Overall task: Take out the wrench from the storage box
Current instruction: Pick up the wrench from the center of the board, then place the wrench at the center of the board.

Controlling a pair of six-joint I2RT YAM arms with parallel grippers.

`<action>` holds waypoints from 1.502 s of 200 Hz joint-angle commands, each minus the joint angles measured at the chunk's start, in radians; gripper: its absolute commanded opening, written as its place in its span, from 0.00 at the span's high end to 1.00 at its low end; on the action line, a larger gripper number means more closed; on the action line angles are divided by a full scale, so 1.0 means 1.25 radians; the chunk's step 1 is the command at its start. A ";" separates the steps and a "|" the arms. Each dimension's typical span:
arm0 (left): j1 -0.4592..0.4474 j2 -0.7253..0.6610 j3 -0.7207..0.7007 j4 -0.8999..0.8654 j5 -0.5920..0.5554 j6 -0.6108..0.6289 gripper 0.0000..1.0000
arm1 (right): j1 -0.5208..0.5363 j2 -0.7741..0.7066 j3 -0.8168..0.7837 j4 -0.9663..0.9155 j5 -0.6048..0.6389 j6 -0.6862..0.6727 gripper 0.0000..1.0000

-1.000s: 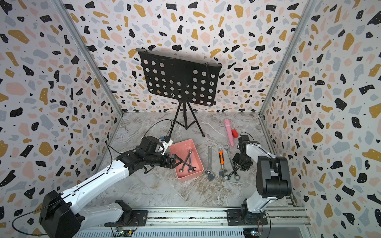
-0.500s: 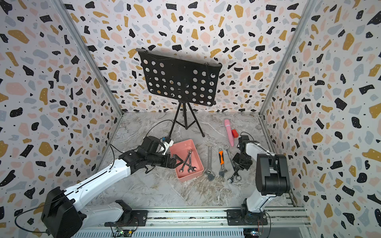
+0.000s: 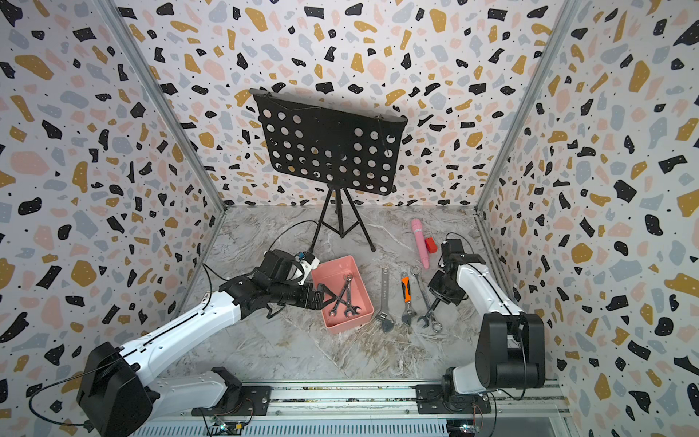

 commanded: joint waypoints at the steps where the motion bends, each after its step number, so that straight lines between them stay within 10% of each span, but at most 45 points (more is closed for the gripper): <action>1: -0.003 0.000 0.022 0.024 0.010 0.017 0.00 | 0.000 -0.014 0.064 -0.090 0.085 -0.130 1.00; 113: -0.002 -0.003 0.022 0.023 0.015 0.025 0.00 | -0.011 0.147 0.102 0.033 0.122 -0.593 1.00; 217: 0.000 -0.031 0.001 0.012 -0.009 0.016 0.00 | -0.020 0.317 0.114 0.101 0.041 -0.558 1.00; 300: -0.003 -0.037 0.019 -0.003 -0.034 -0.022 0.00 | -0.019 0.261 0.122 0.073 0.037 -0.525 0.56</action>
